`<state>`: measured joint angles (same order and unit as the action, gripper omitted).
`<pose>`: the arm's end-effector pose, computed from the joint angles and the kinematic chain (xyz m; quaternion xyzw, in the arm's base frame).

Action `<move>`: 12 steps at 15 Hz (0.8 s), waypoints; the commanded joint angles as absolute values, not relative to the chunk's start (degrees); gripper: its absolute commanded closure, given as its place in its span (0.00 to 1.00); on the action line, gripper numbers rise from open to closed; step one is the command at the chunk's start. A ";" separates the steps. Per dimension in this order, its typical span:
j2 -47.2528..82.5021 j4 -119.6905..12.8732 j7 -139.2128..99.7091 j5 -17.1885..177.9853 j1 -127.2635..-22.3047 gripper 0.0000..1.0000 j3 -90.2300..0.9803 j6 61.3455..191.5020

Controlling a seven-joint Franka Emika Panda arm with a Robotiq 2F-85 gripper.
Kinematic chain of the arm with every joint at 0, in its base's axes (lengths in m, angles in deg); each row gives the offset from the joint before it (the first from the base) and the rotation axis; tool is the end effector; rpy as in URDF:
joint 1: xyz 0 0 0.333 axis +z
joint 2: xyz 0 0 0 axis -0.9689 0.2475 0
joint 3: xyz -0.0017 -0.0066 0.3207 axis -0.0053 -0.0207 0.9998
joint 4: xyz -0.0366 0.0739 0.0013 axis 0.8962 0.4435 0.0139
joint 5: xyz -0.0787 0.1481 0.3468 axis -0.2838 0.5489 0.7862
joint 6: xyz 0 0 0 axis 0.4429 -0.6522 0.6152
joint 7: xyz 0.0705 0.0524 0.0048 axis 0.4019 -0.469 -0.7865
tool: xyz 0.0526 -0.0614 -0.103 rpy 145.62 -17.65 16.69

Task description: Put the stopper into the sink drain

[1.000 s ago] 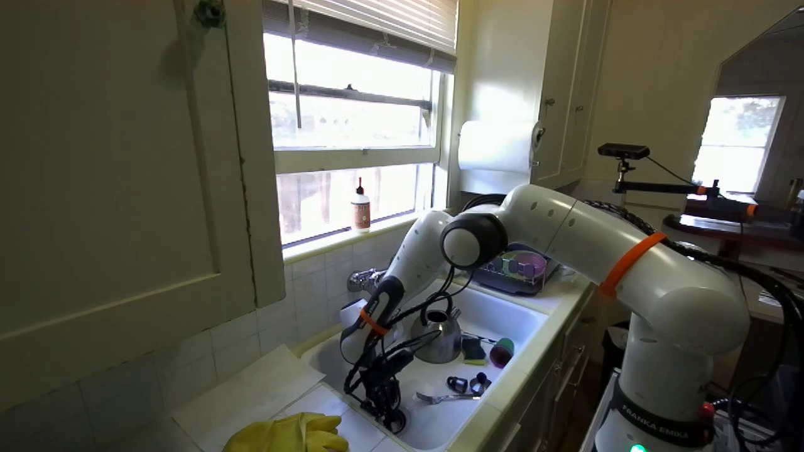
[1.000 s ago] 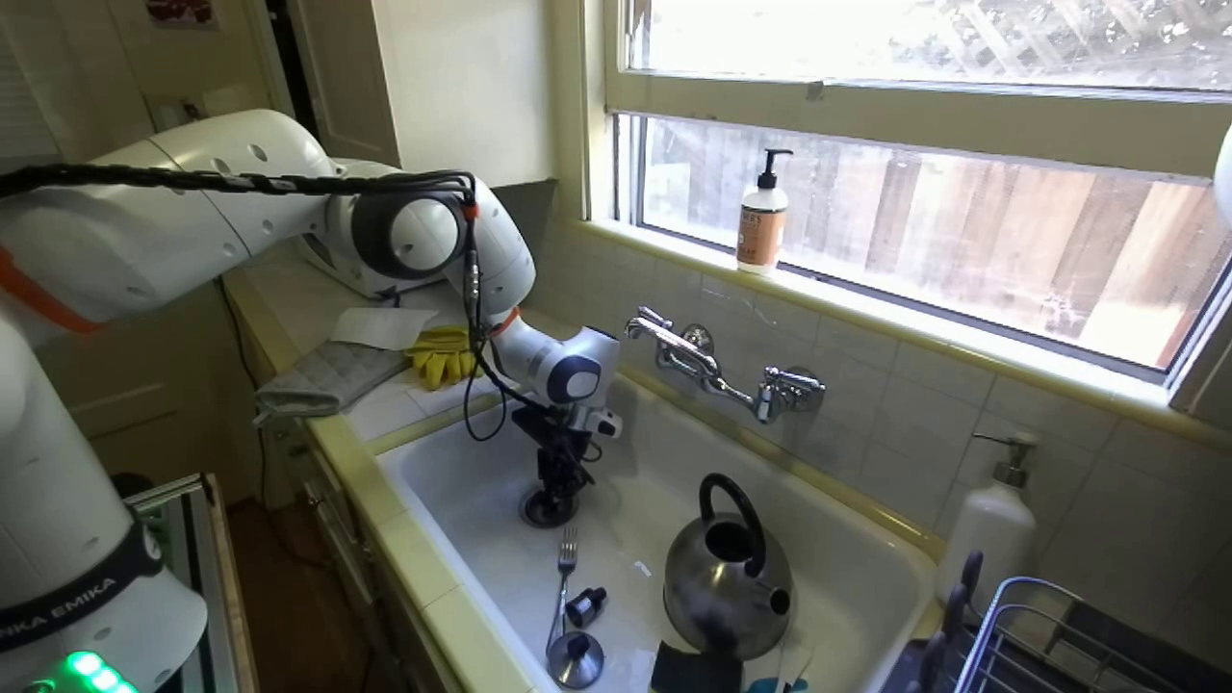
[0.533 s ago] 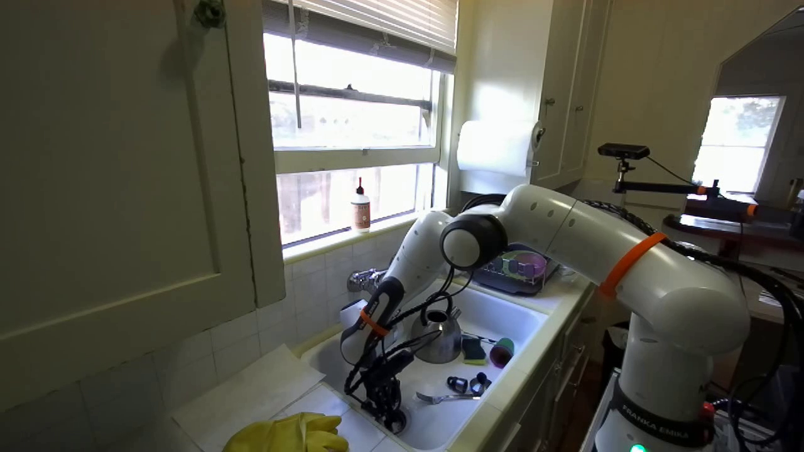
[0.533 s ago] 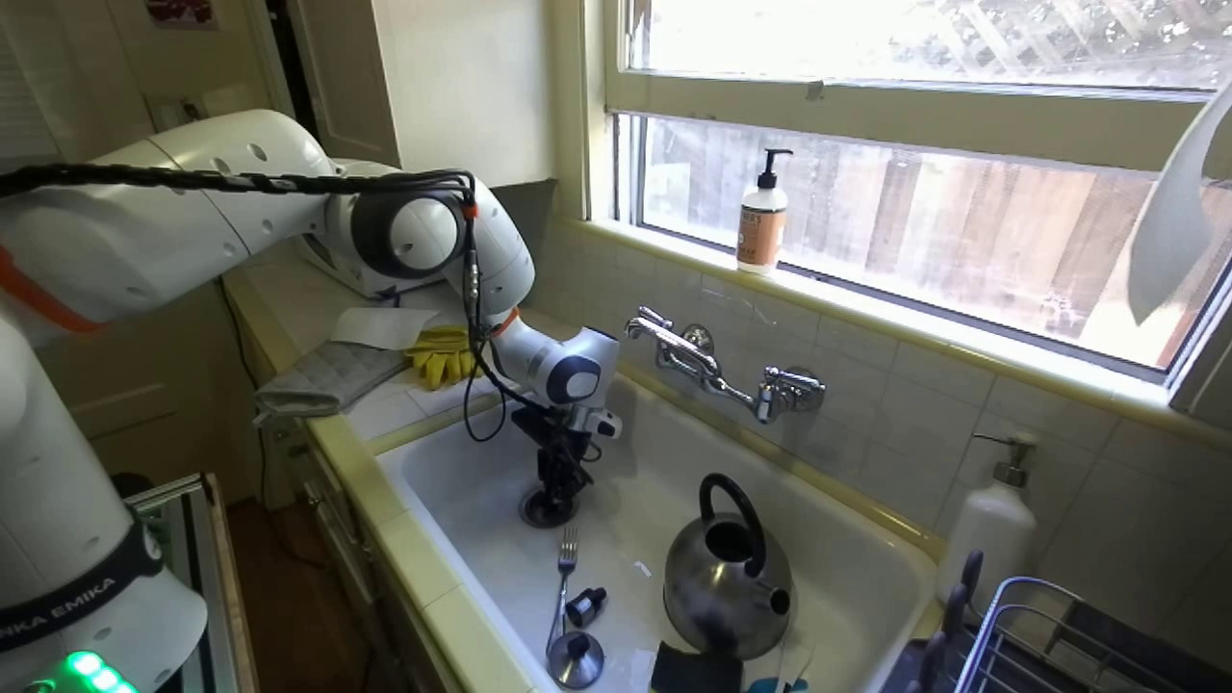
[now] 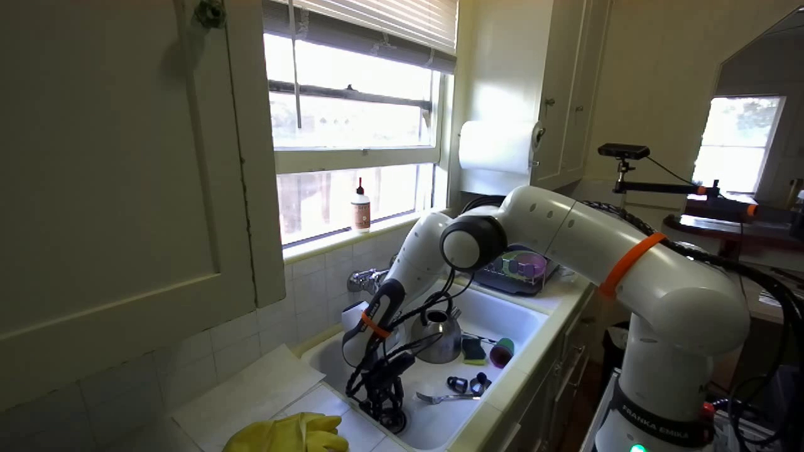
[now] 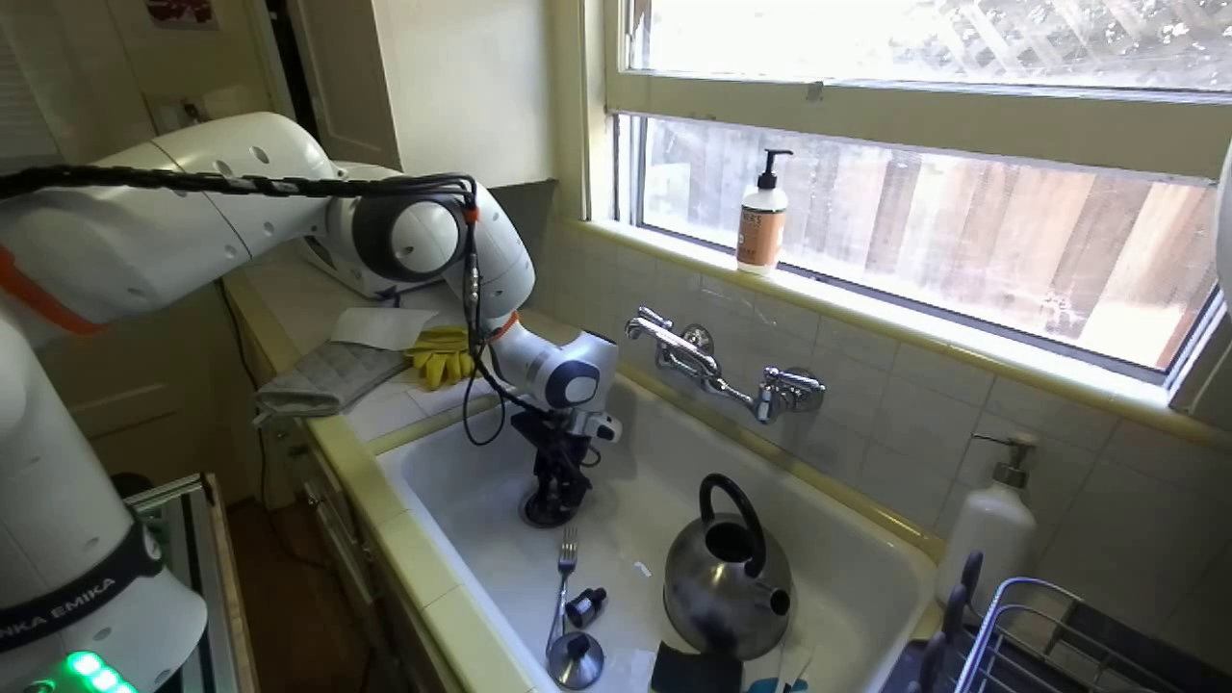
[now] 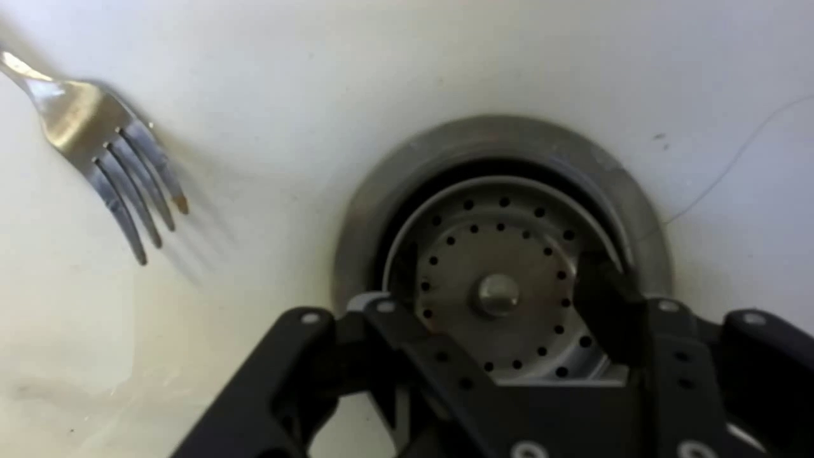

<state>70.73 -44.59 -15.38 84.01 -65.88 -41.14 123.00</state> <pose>0.5971 0.0985 -0.0849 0.9816 0.0001 -0.1883 0.0310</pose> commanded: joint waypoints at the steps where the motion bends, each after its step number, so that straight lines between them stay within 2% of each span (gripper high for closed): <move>1: 69.49 -47.10 -14.99 84.03 -66.35 0.08 -40.62 125.87; 5: 69.51 -46.94 -15.39 84.47 -66.96 0.08 -39.98 124.80; 6: 69.54 -46.89 -15.31 84.70 -67.18 0.18 -39.81 124.88; 7: 69.50 -46.94 -15.23 84.88 -67.34 0.57 -39.70 125.05; 8: 69.48 -46.91 -15.32 84.93 -67.46 0.58 -39.63 124.94; 9: 69.40 -46.94 -15.29 84.98 -67.54 0.64 -39.58 124.96; 12: 69.22 -47.06 -15.32 85.07 -67.77 0.50 -39.43 125.14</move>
<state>70.33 -45.26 -15.38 84.27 -66.92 -40.22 123.71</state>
